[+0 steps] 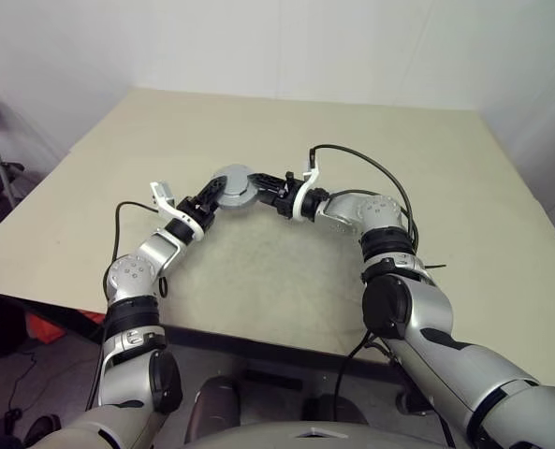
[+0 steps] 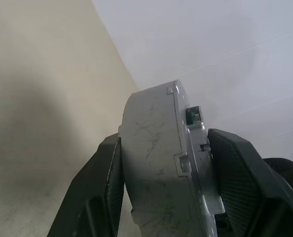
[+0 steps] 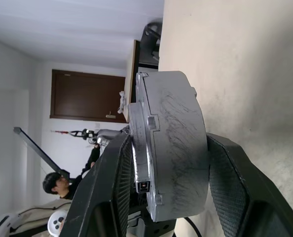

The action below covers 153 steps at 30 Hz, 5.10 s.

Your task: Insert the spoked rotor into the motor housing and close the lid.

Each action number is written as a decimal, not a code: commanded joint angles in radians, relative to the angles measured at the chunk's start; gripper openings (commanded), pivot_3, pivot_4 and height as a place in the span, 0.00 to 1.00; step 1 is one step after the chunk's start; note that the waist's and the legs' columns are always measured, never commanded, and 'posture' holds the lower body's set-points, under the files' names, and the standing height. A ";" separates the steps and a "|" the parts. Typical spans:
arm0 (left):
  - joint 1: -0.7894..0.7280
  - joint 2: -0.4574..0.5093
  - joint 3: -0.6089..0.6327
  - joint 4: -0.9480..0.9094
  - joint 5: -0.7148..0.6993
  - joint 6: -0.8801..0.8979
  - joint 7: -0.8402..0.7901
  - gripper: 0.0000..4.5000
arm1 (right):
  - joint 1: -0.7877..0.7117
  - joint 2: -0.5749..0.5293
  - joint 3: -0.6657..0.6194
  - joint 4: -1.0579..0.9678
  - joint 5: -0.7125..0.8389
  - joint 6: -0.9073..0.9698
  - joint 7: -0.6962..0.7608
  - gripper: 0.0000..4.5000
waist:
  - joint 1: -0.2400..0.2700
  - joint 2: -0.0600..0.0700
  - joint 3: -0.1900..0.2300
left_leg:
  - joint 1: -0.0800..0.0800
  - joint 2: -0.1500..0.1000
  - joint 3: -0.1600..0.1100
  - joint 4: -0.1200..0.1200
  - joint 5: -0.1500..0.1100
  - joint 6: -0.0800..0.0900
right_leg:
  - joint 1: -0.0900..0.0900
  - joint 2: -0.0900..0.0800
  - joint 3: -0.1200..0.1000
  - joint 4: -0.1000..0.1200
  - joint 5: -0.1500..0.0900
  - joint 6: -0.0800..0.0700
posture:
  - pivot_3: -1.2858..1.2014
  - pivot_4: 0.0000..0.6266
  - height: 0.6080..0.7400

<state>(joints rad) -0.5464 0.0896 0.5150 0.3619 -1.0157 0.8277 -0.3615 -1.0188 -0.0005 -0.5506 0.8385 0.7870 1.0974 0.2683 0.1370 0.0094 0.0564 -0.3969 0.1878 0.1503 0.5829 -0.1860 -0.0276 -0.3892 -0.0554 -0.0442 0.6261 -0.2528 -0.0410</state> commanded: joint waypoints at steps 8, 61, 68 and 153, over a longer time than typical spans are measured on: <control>-0.016 0.020 -0.010 0.005 0.014 -0.010 0.020 0.50 | -0.014 0.012 0.043 -0.083 -0.004 -0.060 0.013 0.78 | 0.000 0.000 0.000 | 0.000 0.000 0.000 0.001 0.000 0.000 | 0.000 0.000 0.000 0.001 0.000 0.000 | 0.52 0.00 1.00; 0.063 0.381 0.286 0.156 0.081 -0.325 0.157 0.99 | -0.012 -0.018 0.138 0.099 -0.143 -0.192 0.043 0.85 | -0.013 -0.007 0.000 | 0.012 0.002 -0.003 0.012 0.005 -0.009 | 0.009 -0.001 0.000 0.014 -0.001 -0.001 | 0.52 0.00 1.00; 0.076 0.363 0.084 -0.028 0.238 -0.360 0.148 0.99 | 0.059 -0.018 0.328 -0.066 -0.344 -0.501 0.146 0.85 | 0.000 -0.007 0.001 | 0.011 0.001 -0.002 0.012 0.005 -0.009 | 0.010 -0.003 0.000 0.014 -0.001 -0.001 | 0.52 0.00 1.00; 0.130 0.173 -0.469 -0.262 0.653 -0.442 -0.148 0.99 | 0.365 -0.393 0.566 -0.330 -0.607 -0.857 0.559 0.85 | -0.016 -0.007 0.003 | 0.020 0.001 -0.001 0.014 -0.001 0.002 | 0.016 -0.002 0.007 0.012 -0.004 -0.007 | 0.52 0.00 1.00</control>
<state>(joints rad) -0.3860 0.2548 0.0388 0.1197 -0.3677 0.3976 -0.5018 -0.6217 -0.3967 0.0397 0.5180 0.1774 0.2564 0.8392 0.1211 0.0024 0.0591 -0.3773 0.1888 0.1493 0.5967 -0.1873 -0.0252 -0.3730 -0.0571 -0.0371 0.6379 -0.2568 -0.0478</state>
